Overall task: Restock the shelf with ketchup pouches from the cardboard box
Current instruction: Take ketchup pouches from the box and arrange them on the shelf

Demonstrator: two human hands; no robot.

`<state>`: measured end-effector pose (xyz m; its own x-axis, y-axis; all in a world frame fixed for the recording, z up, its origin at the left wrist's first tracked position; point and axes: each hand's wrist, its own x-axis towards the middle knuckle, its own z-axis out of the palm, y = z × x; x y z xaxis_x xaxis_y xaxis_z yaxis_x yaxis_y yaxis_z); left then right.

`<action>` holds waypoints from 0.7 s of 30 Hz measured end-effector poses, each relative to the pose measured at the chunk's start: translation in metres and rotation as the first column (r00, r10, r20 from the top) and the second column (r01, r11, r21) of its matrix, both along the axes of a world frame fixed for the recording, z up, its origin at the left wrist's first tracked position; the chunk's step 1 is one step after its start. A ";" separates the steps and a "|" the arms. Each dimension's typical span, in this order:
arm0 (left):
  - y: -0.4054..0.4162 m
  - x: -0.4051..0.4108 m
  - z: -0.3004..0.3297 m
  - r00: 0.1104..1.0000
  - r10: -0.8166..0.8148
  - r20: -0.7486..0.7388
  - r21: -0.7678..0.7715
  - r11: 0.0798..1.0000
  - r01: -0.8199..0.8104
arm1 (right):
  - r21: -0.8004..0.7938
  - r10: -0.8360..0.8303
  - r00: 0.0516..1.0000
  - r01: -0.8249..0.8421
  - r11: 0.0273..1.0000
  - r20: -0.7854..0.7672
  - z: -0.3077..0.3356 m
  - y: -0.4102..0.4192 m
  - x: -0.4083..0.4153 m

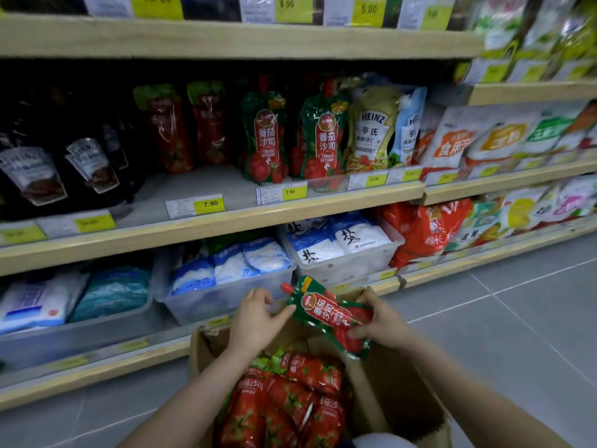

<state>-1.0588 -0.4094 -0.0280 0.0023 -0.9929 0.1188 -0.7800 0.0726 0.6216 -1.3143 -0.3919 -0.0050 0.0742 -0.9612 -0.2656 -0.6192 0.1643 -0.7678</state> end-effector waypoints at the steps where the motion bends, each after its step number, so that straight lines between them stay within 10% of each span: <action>1: -0.002 -0.009 0.011 0.996 0.057 -0.064 0.057 0.997 -0.054 | -0.011 -0.012 0.998 0.013 1.000 0.061 0.007 -0.001 0.004; 4: -0.014 -0.031 0.042 0.905 0.184 -0.383 0.336 0.941 -0.049 | -0.063 -0.028 0.985 0.039 0.997 0.170 0.022 -0.004 0.017; 7: -0.022 -0.046 0.062 0.601 0.333 -0.726 0.394 0.918 -0.033 | -0.112 -0.029 0.959 0.062 0.992 0.281 0.030 -0.008 0.032; 13: -0.018 -0.056 0.067 0.263 0.482 -0.836 0.450 0.875 -0.176 | -0.205 -0.020 0.911 0.114 0.972 0.411 0.037 -0.011 0.053; 17: -0.006 -0.049 0.061 0.327 0.452 -0.830 0.462 0.886 -0.053 | -0.206 0.017 0.882 0.091 0.974 0.471 0.035 -0.010 0.066; 21: -0.009 -0.039 0.063 0.124 0.503 -0.856 0.489 0.863 -0.124 | -0.172 -0.123 0.869 0.230 0.958 0.479 0.038 -0.014 0.074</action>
